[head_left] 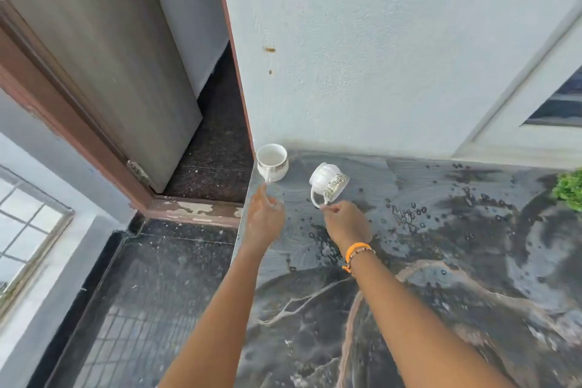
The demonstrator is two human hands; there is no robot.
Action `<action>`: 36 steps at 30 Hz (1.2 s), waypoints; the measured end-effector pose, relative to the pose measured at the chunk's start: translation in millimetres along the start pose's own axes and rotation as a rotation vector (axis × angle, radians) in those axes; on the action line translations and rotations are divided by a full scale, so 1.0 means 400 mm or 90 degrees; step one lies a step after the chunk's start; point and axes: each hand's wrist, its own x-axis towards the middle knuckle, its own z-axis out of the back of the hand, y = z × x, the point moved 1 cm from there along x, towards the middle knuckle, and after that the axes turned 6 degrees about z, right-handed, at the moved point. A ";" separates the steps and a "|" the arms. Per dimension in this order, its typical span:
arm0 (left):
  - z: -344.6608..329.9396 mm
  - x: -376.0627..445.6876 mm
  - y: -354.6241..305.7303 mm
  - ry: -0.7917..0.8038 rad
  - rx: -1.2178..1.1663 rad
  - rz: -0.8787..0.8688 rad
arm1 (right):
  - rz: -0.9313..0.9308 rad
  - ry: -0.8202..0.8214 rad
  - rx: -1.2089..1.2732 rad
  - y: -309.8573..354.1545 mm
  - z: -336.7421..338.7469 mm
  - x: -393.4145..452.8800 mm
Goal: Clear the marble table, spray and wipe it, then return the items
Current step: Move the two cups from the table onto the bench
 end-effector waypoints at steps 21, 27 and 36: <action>-0.077 -0.142 -0.005 0.070 -0.099 -0.069 | -0.084 -0.108 0.404 -0.122 0.100 -0.088; -0.220 -0.333 -0.033 0.138 -0.103 -0.116 | -0.139 -0.217 0.516 -0.338 0.250 -0.242; -0.537 -0.753 -0.170 0.264 -0.076 -0.137 | -0.169 -0.403 0.524 -0.716 0.567 -0.520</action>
